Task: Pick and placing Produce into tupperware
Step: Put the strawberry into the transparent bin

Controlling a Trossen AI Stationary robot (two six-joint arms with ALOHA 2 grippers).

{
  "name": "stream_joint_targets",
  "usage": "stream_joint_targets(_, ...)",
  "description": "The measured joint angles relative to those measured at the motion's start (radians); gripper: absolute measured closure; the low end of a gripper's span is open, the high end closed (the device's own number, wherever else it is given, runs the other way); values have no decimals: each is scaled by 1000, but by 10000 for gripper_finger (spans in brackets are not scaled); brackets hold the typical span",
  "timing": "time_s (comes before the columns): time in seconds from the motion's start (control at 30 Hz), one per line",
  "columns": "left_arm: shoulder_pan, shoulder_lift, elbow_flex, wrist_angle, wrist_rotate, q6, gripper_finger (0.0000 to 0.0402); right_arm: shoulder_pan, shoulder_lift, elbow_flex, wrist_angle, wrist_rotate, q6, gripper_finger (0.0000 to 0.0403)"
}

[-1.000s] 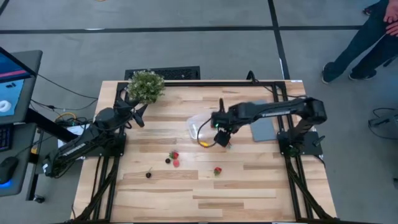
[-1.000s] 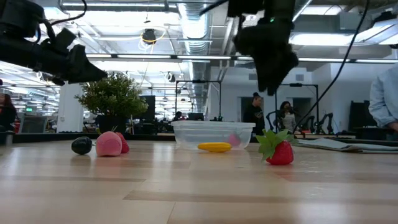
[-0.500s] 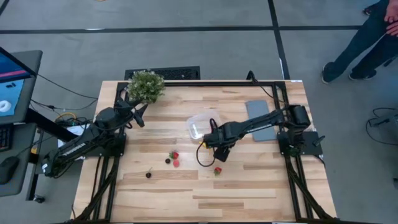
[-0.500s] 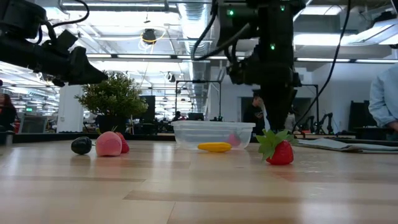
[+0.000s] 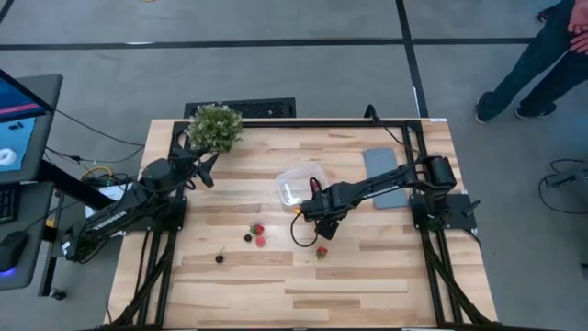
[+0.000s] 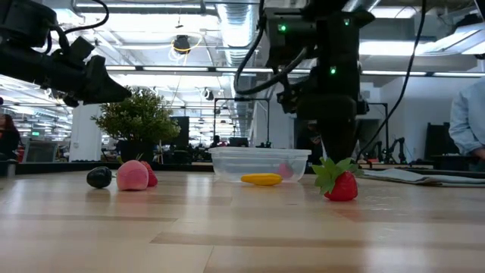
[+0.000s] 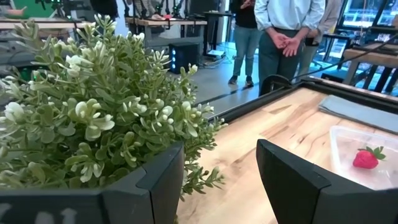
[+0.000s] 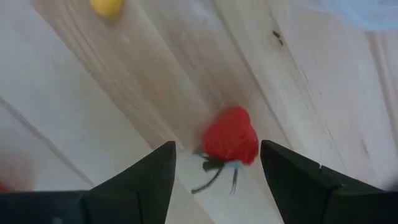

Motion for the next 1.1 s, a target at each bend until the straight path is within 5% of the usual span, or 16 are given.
stream_joint_targets(0.83, 0, 0, 0, -2, -21, -26, 210, -27, -4, -87, 116, -66, -5, 144)
stream_joint_targets(1.1, 0, 0, 0, -2, -25, -29, 210, -33, -4, -87, 121, -60, -12, 185)
